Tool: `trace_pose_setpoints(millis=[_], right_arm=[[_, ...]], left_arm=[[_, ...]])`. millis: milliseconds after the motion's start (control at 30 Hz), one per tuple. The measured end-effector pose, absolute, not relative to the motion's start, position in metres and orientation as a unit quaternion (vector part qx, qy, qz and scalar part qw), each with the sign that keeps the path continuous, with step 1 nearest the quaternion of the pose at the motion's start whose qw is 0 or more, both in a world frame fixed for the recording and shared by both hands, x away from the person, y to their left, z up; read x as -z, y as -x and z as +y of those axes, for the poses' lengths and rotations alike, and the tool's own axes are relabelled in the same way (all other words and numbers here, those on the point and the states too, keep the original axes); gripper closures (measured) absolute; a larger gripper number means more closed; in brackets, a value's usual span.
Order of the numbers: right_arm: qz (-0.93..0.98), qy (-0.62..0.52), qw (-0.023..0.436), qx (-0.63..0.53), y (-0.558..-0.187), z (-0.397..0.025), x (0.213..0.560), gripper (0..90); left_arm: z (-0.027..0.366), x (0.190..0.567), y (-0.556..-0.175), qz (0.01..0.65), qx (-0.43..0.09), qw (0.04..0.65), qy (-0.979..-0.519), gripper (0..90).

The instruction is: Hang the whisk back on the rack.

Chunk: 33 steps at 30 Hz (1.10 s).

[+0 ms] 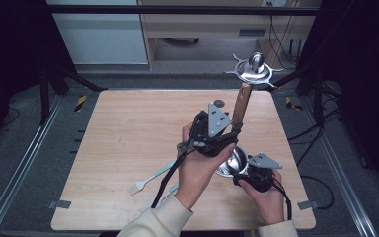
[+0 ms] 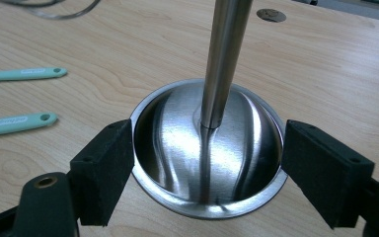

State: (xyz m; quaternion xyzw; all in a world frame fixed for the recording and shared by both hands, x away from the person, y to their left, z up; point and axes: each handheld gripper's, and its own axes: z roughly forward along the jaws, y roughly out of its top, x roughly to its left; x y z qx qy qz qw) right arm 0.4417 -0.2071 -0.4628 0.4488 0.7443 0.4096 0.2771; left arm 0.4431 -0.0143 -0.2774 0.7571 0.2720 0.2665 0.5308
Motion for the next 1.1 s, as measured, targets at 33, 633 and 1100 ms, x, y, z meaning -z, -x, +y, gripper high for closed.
trace_pose_setpoints(millis=[33, 633, 1100], right_arm=[[0.744, -0.449, 0.277, -0.41, -0.442, -0.207, 0.463, 20.9], [0.744, -0.45, 0.278, -0.408, -0.442, -0.208, 0.463, 20.3], [0.741, -0.454, 0.279, -0.408, -0.441, -0.211, 0.463, 19.1]], left_arm=[[-0.012, 0.276, -0.442, 0.269, -0.267, 0.531, -0.757, 49.4], [0.014, 0.249, -0.433, 0.202, -0.254, 0.525, -0.786, 26.1], [0.03, 0.23, -0.436, 0.188, -0.259, 0.519, -0.793, 21.0]])
